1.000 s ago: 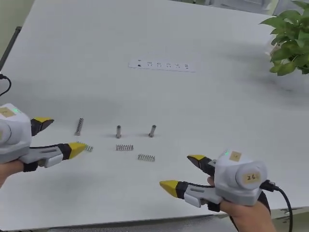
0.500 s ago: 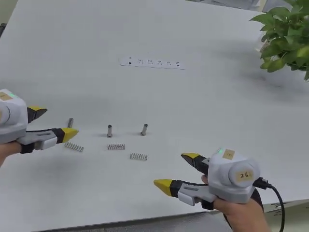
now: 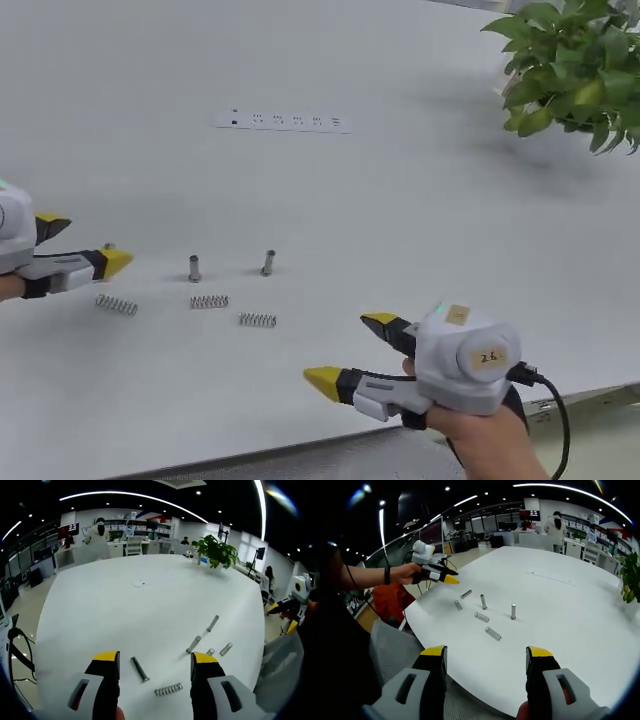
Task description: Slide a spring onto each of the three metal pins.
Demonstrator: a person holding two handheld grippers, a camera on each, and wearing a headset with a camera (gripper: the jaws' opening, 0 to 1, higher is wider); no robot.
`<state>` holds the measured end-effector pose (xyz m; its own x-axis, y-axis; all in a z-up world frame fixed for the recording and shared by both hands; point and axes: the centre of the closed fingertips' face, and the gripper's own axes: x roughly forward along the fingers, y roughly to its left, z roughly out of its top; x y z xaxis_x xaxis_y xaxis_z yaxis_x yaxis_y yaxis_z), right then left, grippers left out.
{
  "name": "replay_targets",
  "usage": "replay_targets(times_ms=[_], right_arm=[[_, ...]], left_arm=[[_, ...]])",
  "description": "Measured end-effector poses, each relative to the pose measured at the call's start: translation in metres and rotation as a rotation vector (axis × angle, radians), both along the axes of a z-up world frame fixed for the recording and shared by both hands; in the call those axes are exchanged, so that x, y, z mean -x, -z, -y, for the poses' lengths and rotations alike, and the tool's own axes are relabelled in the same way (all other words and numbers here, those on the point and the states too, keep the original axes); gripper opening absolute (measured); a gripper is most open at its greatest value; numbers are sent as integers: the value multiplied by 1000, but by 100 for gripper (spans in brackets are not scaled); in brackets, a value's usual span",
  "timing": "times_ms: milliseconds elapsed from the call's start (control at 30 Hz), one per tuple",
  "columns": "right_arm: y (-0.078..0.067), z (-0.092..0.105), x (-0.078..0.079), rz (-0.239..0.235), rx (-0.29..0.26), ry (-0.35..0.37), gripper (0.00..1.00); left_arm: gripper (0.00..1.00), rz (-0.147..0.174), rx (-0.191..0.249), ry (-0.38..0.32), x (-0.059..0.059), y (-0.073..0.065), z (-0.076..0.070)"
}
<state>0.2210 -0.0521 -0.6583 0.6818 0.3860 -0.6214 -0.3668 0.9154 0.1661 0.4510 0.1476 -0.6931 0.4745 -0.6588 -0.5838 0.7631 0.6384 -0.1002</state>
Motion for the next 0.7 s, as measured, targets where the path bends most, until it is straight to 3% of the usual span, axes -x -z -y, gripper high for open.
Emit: replay_targets(times_ms=[400, 700], right_arm=[[0, 4, 0, -7, -1, 11, 62], [-1, 7, 0, -15, 3, 14, 62]], left_arm=[[41, -37, -36, -33, -26, 29, 5], [34, -111, -19, -93, -37, 54, 5]])
